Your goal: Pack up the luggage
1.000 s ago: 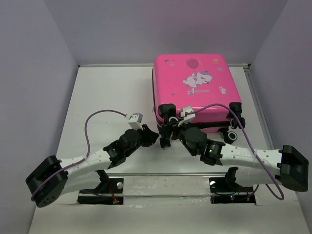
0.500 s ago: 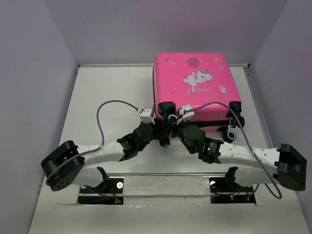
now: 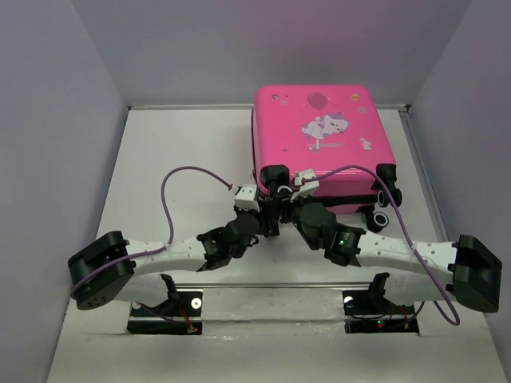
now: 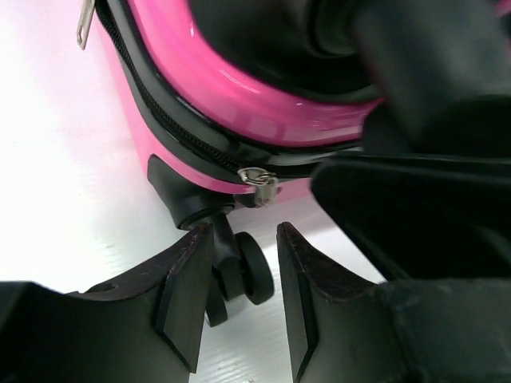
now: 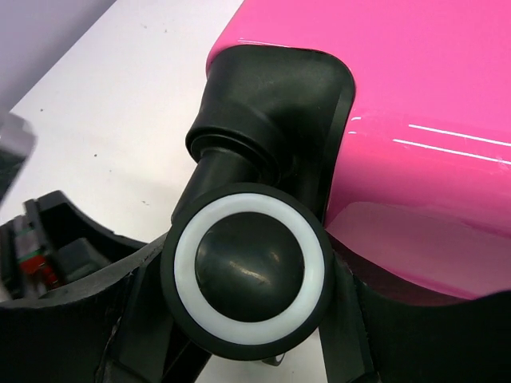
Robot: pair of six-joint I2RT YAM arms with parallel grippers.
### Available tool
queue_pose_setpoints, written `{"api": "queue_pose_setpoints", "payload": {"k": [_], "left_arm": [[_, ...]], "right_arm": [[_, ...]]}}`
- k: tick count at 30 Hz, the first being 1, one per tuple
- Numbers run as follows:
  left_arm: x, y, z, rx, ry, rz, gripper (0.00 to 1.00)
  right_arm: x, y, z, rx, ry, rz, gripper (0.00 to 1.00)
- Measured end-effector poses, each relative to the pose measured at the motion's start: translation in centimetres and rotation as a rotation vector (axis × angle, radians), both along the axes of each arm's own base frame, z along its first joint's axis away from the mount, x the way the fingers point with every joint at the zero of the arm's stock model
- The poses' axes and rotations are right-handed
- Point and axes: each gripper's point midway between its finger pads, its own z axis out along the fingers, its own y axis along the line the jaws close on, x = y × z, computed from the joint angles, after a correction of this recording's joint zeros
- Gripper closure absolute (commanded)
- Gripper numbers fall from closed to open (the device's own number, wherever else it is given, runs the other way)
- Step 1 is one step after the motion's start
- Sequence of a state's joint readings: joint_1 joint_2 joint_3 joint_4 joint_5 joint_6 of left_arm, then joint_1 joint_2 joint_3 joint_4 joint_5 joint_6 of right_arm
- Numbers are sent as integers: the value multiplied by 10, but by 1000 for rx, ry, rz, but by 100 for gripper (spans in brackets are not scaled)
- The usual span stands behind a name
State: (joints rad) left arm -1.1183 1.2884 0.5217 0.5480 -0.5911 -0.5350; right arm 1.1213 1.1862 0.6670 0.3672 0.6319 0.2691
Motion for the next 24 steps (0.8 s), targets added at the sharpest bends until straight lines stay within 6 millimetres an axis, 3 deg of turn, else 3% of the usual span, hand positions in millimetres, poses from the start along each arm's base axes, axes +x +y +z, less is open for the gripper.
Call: {"api": "queue_pose_setpoints", "payload": {"k": [7, 18, 24], "left_arm": [[-3, 0, 21, -32, -49, -11, 46], [8, 0, 2, 45, -51, 45, 51], [12, -3, 4, 27, -64, 58, 51]], "right_arm": [[2, -2, 0, 3, 1, -11, 93], [2, -4, -1, -3, 8, -16, 93], [4, -5, -1, -11, 6, -36, 93]]}}
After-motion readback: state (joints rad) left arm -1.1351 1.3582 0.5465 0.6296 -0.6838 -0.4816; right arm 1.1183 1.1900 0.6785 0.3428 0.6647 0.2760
